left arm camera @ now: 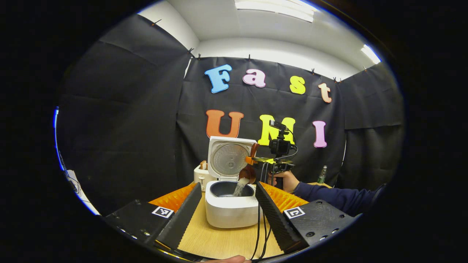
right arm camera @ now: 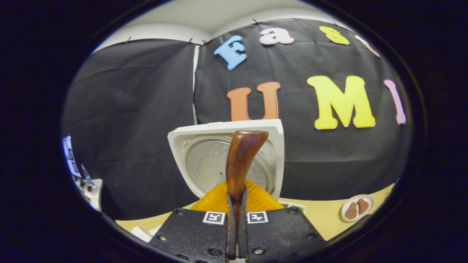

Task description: Close the left gripper, press the button to open the rice cooker; take a wooden spoon from the chopstick holder with the right hand, scoop a spoonful of rice and pour it into the rice cooker, then put the wooden spoon back into the chopstick holder.

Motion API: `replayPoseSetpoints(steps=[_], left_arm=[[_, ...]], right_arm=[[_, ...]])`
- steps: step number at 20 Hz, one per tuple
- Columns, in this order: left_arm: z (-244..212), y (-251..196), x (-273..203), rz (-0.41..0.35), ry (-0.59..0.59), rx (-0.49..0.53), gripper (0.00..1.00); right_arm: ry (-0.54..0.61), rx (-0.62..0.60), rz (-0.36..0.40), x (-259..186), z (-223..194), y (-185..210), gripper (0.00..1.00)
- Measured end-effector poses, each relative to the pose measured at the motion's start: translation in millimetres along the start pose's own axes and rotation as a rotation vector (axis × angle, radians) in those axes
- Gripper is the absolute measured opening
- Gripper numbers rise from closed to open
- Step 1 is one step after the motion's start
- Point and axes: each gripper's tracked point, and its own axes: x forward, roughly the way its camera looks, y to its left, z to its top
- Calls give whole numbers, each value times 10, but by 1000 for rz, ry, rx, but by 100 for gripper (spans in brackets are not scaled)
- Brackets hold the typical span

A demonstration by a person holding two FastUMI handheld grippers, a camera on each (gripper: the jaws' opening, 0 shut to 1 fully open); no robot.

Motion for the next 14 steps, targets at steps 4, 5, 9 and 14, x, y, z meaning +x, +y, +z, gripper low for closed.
replayPoseSetpoints(steps=[4,5,9,14], left_arm=[[-16,31,43,21,-1,9,94],[-28,24,52,21,1,10,94],[-123,-16,98,26,11,15,94],[-110,-171,113,19,8,17,94]], right_arm=[[-38,-214,31,-68,-2,270,8],[-44,-247,43,-106,-8,341,8],[-61,-282,50,-209,44,417,8],[-82,-237,5,-497,241,236,8]])
